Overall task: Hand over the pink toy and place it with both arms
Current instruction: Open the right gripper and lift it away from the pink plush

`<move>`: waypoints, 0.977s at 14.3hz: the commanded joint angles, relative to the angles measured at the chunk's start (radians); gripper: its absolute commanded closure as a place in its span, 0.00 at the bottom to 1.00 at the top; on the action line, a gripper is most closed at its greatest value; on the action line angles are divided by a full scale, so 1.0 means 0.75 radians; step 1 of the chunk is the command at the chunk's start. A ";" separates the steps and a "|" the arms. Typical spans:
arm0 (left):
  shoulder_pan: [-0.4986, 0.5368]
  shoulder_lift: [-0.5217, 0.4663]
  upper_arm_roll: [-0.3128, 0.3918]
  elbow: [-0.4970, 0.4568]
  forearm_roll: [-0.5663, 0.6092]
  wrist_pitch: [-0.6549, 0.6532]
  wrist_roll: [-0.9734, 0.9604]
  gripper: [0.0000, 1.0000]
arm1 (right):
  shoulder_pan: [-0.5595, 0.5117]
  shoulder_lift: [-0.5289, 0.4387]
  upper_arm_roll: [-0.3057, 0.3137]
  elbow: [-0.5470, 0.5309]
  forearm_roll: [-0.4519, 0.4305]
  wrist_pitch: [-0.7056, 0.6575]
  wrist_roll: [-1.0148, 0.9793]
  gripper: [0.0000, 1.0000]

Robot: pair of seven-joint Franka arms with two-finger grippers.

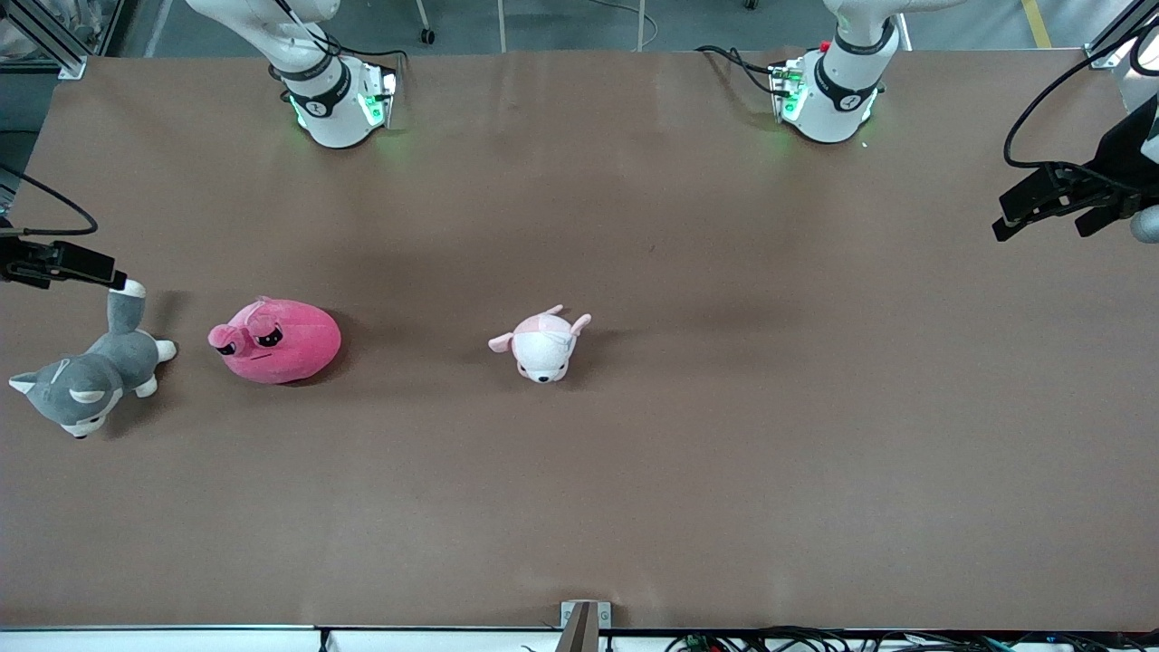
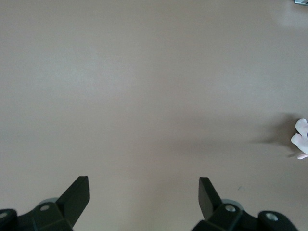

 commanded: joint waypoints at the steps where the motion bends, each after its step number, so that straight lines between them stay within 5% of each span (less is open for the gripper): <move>1: 0.007 0.004 -0.004 0.035 0.004 -0.013 0.004 0.00 | -0.003 0.000 0.005 0.036 -0.017 -0.018 -0.001 0.00; 7: -0.001 0.008 -0.006 0.041 0.004 -0.009 -0.003 0.00 | 0.013 -0.026 0.005 0.020 0.001 -0.100 0.015 0.00; 14: -0.005 0.006 -0.010 0.043 0.002 -0.011 -0.005 0.00 | 0.042 -0.229 0.005 -0.225 -0.013 -0.043 0.015 0.00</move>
